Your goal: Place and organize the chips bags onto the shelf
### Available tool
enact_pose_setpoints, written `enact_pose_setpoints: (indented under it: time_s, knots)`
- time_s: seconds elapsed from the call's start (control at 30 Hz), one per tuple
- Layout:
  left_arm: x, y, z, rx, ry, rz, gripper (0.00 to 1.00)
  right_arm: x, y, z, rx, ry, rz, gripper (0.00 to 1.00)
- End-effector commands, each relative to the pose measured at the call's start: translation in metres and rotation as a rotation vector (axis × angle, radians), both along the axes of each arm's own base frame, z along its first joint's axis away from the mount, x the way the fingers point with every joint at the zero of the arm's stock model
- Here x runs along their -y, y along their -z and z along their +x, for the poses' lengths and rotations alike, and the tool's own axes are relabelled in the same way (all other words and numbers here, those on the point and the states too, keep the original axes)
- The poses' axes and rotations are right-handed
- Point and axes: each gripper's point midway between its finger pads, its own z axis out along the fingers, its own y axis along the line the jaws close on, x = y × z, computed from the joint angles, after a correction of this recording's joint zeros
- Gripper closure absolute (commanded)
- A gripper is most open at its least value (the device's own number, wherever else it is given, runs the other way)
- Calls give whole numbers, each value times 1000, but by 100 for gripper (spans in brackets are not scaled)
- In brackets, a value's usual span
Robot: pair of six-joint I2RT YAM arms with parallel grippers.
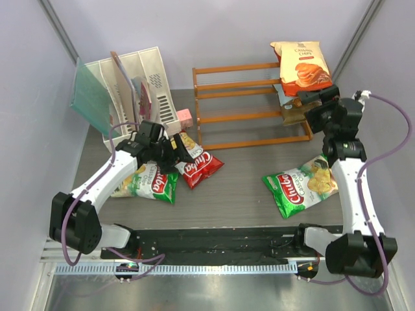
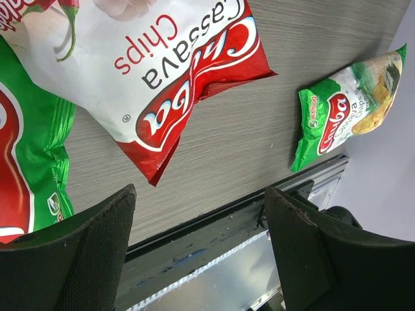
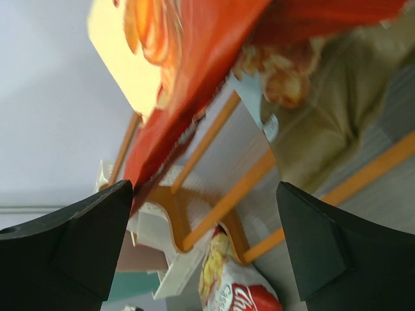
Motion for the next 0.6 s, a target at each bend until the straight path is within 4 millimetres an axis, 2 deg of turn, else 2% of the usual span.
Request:
enact_pose_setpoints:
  time_s: [0.0, 0.03, 0.13, 0.17, 0.37, 0.5, 0.53, 0.57]
  knots:
    - [0, -13, 9, 42, 13, 5, 20, -12, 18, -39, -36, -50, -10, 3]
    - [-1, -13, 11, 43, 8, 13, 20, -14, 15, -53, -26, -54, -16, 3]
    - [-3, -14, 16, 51, 3, 27, 20, -17, 19, -68, -35, -85, -64, 3]
    - [-1, -12, 18, 44, 8, 29, 20, -17, 11, -71, -20, -87, -78, 3]
    - [5, -11, 25, 24, 22, 17, 20, -23, -8, -78, -7, -127, -103, 3]
    - [-1, 1, 29, 19, 1, 59, 18, -33, 9, -93, -39, -173, -73, 3]
    - [-1, 5, 30, 19, 3, 66, 13, -36, 15, -96, -51, -190, -66, 4]
    - [-3, 11, 31, 7, -1, 84, 12, -44, 23, -101, -68, -237, -60, 5]
